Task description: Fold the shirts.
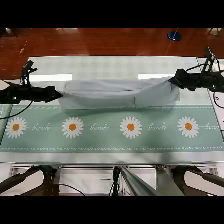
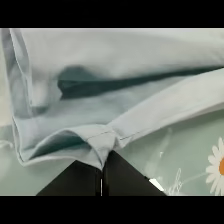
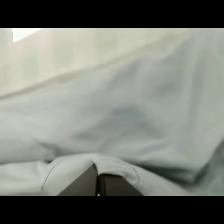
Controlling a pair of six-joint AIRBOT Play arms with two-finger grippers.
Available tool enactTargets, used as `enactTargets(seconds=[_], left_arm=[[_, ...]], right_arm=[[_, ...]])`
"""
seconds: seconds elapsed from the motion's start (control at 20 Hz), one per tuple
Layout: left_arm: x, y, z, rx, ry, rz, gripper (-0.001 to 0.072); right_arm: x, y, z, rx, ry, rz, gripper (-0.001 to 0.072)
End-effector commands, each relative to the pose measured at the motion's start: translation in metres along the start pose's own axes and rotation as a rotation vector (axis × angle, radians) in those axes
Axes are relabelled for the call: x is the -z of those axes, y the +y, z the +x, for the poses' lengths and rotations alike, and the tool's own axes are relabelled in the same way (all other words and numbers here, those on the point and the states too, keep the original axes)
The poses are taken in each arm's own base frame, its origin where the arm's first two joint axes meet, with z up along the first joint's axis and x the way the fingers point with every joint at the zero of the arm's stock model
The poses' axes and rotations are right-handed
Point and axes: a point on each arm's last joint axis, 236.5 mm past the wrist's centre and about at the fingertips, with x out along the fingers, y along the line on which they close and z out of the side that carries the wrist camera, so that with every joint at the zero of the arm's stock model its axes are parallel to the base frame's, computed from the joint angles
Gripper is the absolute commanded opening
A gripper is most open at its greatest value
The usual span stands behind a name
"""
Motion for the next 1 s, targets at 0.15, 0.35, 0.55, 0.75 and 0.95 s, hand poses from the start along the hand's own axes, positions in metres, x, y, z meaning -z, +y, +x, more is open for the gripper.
enactTargets(seconds=[0.15, 0.35, 0.55, 0.75, 0.95], left_arm=[[-0.052, 0.011, 0.024, 0.031, -0.038, -0.039, 0.0019], [-0.072, 0.004, 0.046, 0.072, -0.023, -0.037, 0.0019], [-0.070, 0.002, 0.075, 0.085, 0.024, -0.031, 0.0019], [-0.067, 0.015, 0.090, 0.077, 0.045, -0.055, 0.0019], [-0.080, 0.027, 0.089, 0.045, -0.010, -0.066, 0.0020]], right_arm=[[-0.042, -0.019, 0.024, 0.049, -0.090, 0.004, 0.0031], [-0.051, -0.030, 0.032, 0.071, -0.128, 0.012, 0.0031], [-0.050, -0.046, 0.050, 0.086, -0.125, 0.048, 0.0031], [-0.043, -0.065, 0.070, 0.109, -0.106, 0.079, 0.0031], [-0.043, -0.076, 0.081, 0.123, -0.112, 0.099, 0.0032]])
